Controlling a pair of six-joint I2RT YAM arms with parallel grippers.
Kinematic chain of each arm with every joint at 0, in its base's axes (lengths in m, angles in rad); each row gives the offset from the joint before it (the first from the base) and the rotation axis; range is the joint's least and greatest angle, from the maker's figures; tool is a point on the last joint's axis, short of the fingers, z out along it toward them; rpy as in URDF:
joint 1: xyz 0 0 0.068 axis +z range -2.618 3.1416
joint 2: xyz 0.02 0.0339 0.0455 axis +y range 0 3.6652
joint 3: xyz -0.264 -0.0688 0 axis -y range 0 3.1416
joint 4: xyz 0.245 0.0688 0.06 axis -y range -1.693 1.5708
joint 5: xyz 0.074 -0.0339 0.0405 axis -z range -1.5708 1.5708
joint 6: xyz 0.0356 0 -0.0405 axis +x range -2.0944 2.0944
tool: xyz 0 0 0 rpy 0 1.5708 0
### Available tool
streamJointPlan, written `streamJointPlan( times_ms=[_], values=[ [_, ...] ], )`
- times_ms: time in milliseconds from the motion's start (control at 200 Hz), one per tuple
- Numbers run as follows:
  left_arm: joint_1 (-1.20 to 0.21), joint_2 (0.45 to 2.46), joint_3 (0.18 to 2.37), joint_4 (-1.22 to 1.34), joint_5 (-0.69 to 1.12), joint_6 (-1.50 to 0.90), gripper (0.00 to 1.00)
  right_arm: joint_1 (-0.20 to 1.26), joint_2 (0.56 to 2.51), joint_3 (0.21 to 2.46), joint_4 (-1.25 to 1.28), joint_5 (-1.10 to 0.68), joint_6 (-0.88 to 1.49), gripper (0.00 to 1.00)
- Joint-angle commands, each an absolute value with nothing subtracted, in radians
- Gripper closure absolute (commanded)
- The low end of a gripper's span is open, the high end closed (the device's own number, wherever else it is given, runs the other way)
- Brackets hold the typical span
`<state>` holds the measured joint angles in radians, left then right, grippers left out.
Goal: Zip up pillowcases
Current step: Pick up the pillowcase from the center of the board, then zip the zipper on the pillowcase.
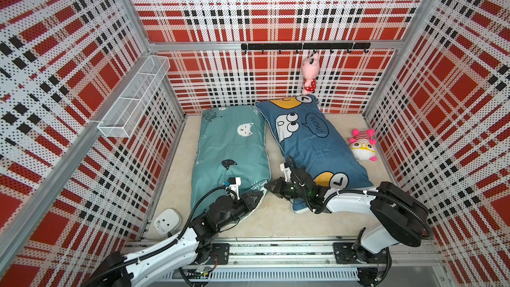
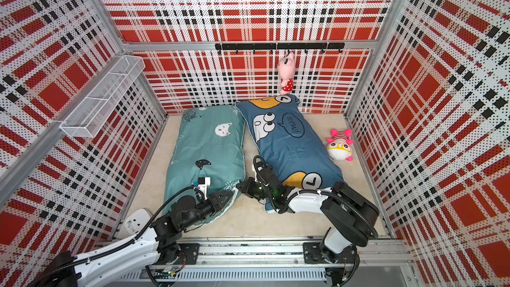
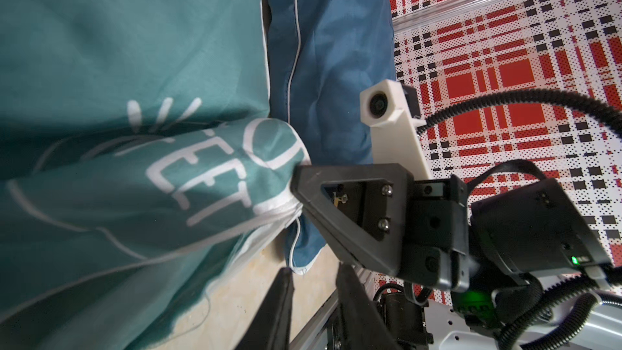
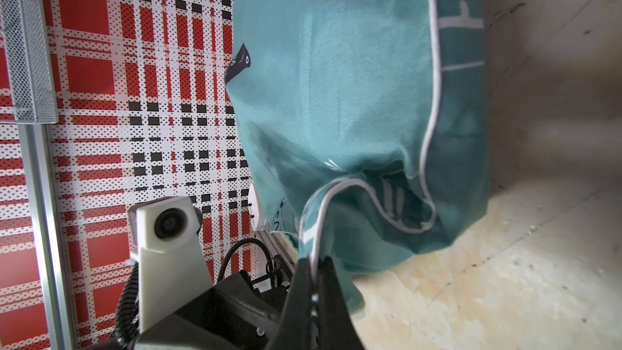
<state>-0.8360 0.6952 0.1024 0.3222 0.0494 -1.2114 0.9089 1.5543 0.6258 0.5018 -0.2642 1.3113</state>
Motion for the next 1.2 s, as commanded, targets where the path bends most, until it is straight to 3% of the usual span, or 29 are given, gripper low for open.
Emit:
streamJointPlan(
  times_ms=[0,702,1193],
  values=[
    [-0.826,0.702,0.091,0.364,0.046,-1.201,0.70,0.916,1.573,0.645,0.549,-0.272,1.324,1.00],
    [-0.773,0.776,0.090,0.439,0.103,-1.162,0.65,0.931,1.569,0.641,0.574,-0.293,1.347,1.00],
    [-0.750,0.824,0.101,0.477,0.126,-1.143,0.67,0.946,1.579,0.643,0.588,-0.302,1.359,1.00]
  ],
)
